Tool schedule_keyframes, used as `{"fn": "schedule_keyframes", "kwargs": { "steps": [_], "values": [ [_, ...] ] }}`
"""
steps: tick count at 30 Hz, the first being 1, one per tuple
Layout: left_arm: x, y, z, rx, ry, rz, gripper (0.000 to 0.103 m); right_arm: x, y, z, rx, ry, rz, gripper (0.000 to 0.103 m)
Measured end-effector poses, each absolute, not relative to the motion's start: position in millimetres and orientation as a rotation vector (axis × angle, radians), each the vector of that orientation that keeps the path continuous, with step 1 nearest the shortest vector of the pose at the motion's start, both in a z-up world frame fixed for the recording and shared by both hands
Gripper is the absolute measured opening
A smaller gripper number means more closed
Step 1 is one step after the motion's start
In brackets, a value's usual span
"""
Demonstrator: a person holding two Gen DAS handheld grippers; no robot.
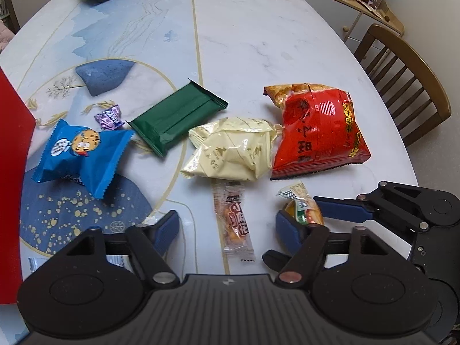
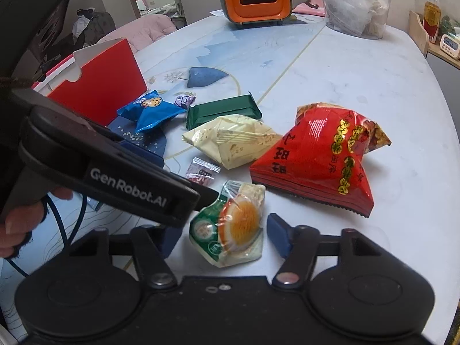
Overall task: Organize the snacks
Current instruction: 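Grasp the clear-wrapped snack stick with the left gripper while the right grasps the round pastry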
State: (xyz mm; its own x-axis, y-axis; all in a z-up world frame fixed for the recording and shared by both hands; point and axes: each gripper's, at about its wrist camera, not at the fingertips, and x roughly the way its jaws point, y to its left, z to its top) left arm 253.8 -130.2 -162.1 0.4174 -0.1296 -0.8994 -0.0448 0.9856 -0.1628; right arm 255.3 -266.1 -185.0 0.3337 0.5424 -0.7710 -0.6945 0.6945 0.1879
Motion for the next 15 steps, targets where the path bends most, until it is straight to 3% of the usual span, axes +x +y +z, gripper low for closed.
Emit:
{"fn": "schedule_keyframes", "kwargs": {
  "steps": [5, 13, 15],
  "values": [
    [253.4, -137.1, -162.1, -0.162, 1.131, -0.054, 0.058, 256.2, -270.3, -185.9, -0.172, 0.922, 0.797, 0.051],
    [252.0, -146.4, -161.3, -0.143, 1.119, -0.05, 0.018, 254.8, -275.5, -185.2, -0.15, 0.917, 0.754, 0.043],
    [251.9, -145.8, -161.2, -0.145, 1.121, -0.045, 0.017, 254.2, -275.5, -184.6, -0.148, 0.914, 0.748, 0.04]
  ]
}}
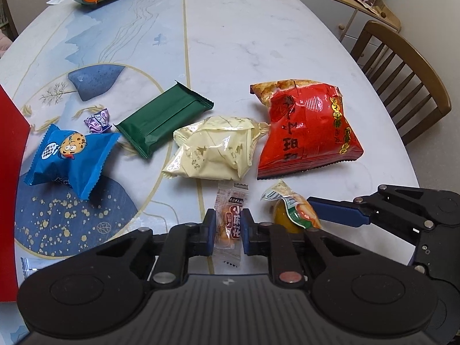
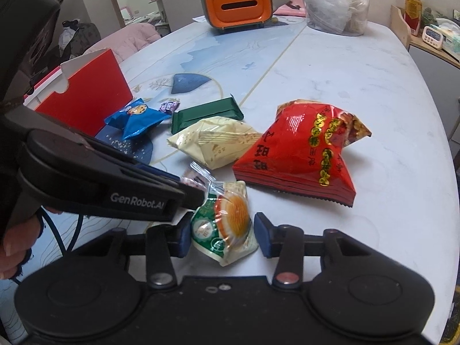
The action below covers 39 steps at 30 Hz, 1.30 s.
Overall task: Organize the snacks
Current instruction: 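Grasp the clear-wrapped snack stick with the left gripper while the right grasps the round pastry, then carry the snack stick and round pastry into the red box and open both grippers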
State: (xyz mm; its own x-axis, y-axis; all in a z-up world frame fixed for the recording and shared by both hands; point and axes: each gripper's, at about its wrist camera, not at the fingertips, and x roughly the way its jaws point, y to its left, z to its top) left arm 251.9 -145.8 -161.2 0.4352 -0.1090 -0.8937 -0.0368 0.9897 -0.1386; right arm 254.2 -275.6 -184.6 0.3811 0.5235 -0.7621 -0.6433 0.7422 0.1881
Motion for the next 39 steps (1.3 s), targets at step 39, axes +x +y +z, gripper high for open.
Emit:
{"fn": "schedule_keyframes", "kwargs": {
  "steps": [39],
  "values": [
    [168.0, -48.7, -69.0, -0.34, 1.01, -0.018, 0.017, 181.0, -245.0, -89.1, -0.102, 0.819, 0.695, 0.035]
  ]
}}
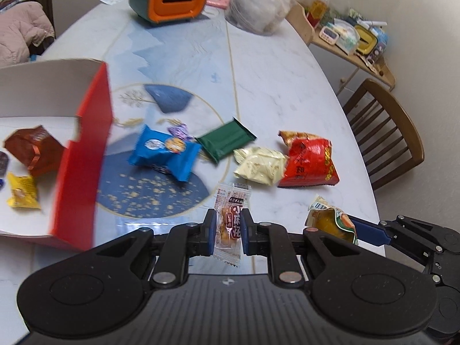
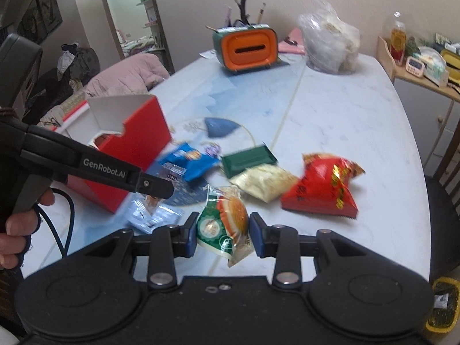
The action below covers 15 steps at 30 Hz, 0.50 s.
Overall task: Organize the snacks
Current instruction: 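Carry the snack stick and round pastry into the red box and open both grippers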
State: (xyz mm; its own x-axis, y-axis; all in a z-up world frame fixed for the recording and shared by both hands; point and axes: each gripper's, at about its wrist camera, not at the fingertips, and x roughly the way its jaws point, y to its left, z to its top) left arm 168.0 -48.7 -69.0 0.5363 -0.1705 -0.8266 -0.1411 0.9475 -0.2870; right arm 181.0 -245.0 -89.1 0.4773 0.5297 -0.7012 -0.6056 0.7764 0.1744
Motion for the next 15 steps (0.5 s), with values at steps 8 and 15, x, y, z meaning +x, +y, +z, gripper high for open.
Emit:
{"fn": "schedule_keyframes", "kwargs": {
  "steps": [8, 15],
  "values": [
    [145.5, -0.6, -47.2, -0.348, 0.97, 0.01, 0.017, 166.5, -200.9, -62.9, -0.106, 0.772, 0.733, 0.035],
    [128.5, 44.2, -32.4, -0.354, 0.937, 0.04, 0.017, 159.9, -157.1, -49.9, -0.105, 0.748, 0.768, 0.034]
  ]
}}
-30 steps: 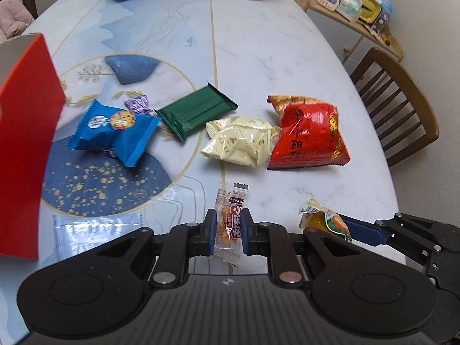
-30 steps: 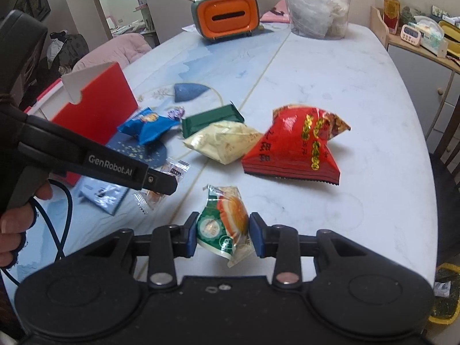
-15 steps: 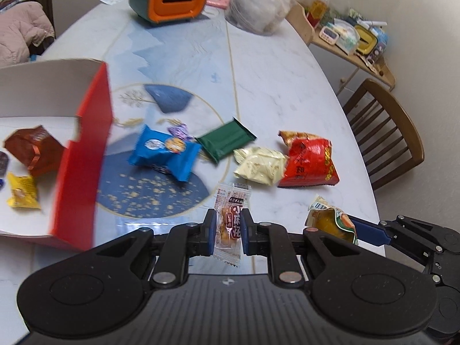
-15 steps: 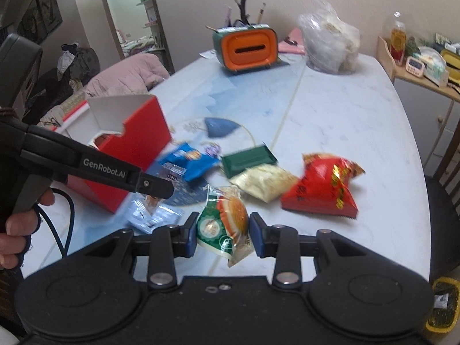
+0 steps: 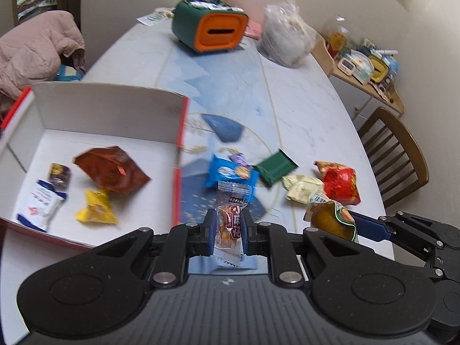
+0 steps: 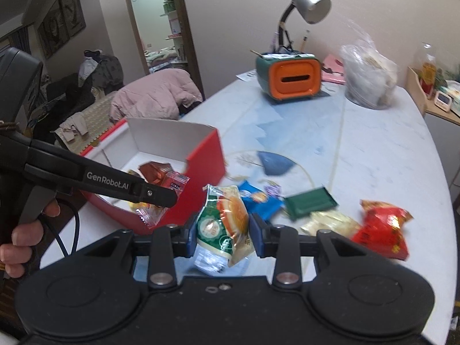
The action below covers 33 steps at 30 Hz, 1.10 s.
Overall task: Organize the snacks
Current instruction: 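Carry the snack stick and round pastry into the red box and open both grippers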
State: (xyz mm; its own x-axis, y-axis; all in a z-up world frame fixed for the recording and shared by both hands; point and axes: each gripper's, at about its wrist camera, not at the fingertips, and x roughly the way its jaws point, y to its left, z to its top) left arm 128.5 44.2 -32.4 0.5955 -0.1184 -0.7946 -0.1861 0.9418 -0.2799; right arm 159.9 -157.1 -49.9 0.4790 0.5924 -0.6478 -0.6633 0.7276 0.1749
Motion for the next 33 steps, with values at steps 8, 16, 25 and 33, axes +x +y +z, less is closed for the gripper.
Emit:
{"fn": "schedule_keyframes", "kwargs": {
  "steps": [8, 16, 25, 33],
  "values": [
    [115.4, 98.5, -25.0, -0.361, 0.923, 0.083, 0.017, 156.5, -100.6, -41.4, -0.123, 0.725, 0.809, 0.034],
    [109.7, 152.8, -29.3, -0.358, 0.929, 0.132, 0.017, 157.5, -47.0, -48.3, -0.145, 0.736, 0.825, 0.034],
    [121.1, 212.2, -43.5, -0.347, 0.96, 0.203, 0.017, 166.8, 3.5, -64.1, -0.182, 0.782, 0.812, 0.035],
    [137.0, 254.5, -65.3, -0.33, 1.016, 0.269, 0.017, 173.4, 48.0, -84.1, -0.208, 0.855, 0.851, 0.035]
  ]
}}
